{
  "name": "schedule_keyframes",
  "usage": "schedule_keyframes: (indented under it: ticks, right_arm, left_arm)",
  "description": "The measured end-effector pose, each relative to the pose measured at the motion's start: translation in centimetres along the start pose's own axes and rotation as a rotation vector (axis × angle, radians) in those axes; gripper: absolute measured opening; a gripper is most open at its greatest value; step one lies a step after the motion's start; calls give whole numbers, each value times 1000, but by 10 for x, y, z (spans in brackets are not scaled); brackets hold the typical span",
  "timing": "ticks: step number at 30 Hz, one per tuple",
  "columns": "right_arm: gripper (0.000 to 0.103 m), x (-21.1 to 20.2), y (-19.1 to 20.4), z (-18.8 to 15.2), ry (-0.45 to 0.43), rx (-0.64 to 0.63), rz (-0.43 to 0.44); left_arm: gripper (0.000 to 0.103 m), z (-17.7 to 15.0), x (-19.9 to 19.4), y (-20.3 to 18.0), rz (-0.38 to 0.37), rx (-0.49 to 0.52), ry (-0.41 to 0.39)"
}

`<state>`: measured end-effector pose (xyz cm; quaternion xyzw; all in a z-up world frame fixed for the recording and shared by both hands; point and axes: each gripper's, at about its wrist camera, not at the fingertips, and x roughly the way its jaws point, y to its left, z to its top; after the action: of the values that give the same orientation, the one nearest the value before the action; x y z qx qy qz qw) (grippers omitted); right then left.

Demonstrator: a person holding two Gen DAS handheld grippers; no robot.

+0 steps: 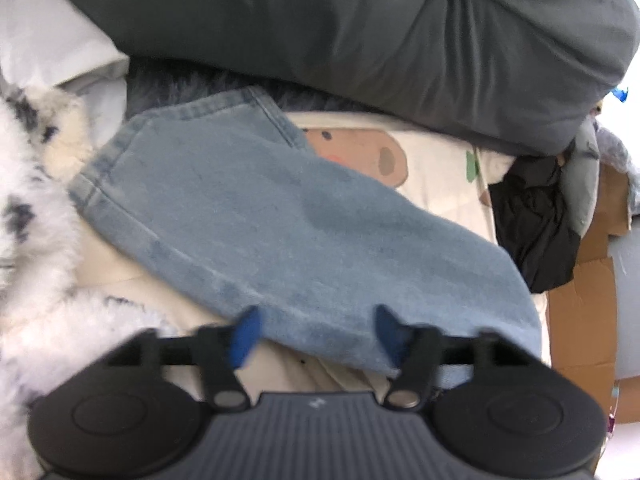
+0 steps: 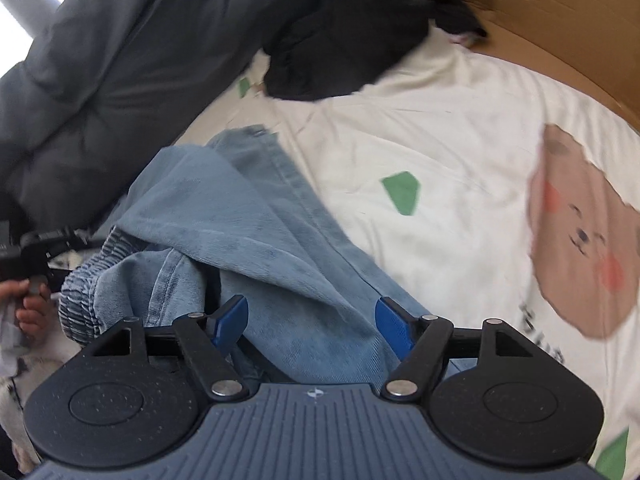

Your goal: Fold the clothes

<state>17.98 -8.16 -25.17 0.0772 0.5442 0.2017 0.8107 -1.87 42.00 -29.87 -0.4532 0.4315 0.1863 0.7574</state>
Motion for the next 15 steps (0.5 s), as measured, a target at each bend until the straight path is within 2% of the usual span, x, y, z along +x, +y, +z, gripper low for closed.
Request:
schedule_keyframes:
  ticks: [2, 5, 15]
  right_arm:
    - [76, 10, 5, 3, 10, -17, 6]
    - [76, 23, 17, 11, 17, -38, 12]
    - [76, 32, 45, 27, -12, -70, 69]
  left_arm:
    - [73, 0, 4, 3, 9, -21, 7]
    - [73, -3, 10, 11, 8, -105, 39]
    - [70, -4, 26, 6, 33, -125, 8]
